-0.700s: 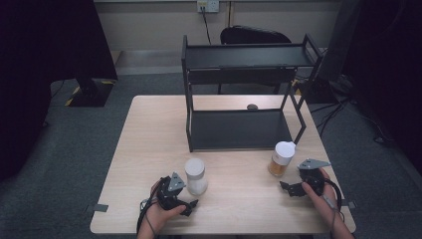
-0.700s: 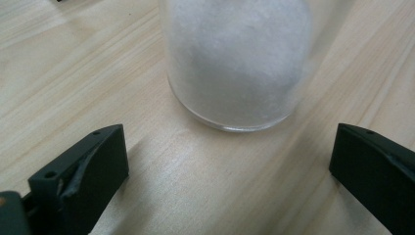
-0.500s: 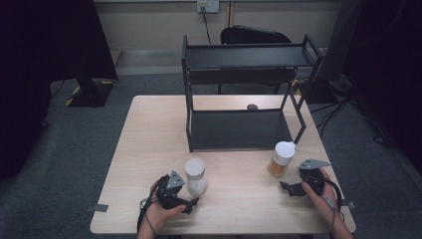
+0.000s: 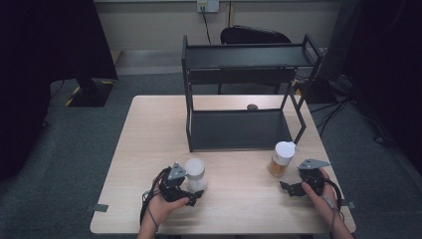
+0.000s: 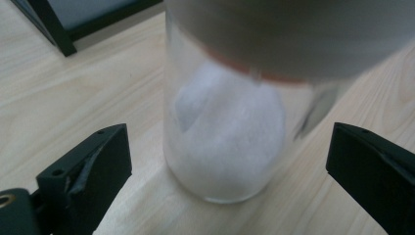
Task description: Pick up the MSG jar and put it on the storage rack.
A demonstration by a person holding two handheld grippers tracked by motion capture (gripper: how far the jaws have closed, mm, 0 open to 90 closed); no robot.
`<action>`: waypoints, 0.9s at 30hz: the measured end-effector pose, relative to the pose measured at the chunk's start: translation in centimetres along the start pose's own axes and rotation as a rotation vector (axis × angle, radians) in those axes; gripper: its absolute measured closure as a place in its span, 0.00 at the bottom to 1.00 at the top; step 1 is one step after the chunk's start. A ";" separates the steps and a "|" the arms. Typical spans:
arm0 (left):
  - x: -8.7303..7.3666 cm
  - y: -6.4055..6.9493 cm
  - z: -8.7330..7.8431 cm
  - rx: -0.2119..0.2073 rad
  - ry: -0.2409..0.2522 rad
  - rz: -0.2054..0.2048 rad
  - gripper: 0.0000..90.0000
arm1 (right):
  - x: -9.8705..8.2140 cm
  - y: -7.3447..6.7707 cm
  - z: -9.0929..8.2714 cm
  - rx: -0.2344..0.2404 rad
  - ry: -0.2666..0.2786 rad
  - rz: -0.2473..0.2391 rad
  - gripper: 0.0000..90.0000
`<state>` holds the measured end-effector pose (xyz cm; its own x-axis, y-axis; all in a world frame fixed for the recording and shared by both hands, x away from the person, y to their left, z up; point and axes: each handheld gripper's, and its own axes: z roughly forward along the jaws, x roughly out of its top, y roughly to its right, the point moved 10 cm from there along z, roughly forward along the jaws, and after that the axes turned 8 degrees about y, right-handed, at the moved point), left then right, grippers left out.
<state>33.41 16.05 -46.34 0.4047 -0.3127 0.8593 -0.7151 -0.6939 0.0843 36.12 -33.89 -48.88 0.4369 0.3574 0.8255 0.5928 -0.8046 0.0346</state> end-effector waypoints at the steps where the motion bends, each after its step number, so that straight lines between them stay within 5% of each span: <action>1: 0.3 0.0 0.1 -0.001 0.013 -0.007 0.03 | 0.0 0.0 0.0 0.000 0.000 0.000 0.00; 7: 1.2 -0.3 0.2 0.003 0.050 -0.018 0.04 | 0.0 0.0 0.0 0.000 0.000 0.000 0.00; 17: 2.1 -0.4 0.6 -0.020 0.083 -0.003 0.20 | 0.0 0.0 0.0 0.000 0.000 -0.001 0.00; 21: 2.7 -0.5 0.7 -0.055 0.092 0.017 0.28 | 0.0 0.0 0.0 0.000 0.000 -0.001 0.00; 27: 3.3 -0.3 0.8 -0.049 0.069 0.070 0.37 | 0.0 0.0 0.0 0.000 0.000 0.000 0.00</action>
<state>35.41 14.67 -43.90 0.3137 -0.3128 0.8965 -0.7679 -0.6389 0.0458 36.13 -33.89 -48.88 0.4366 0.3578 0.8255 0.5934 -0.8042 0.0347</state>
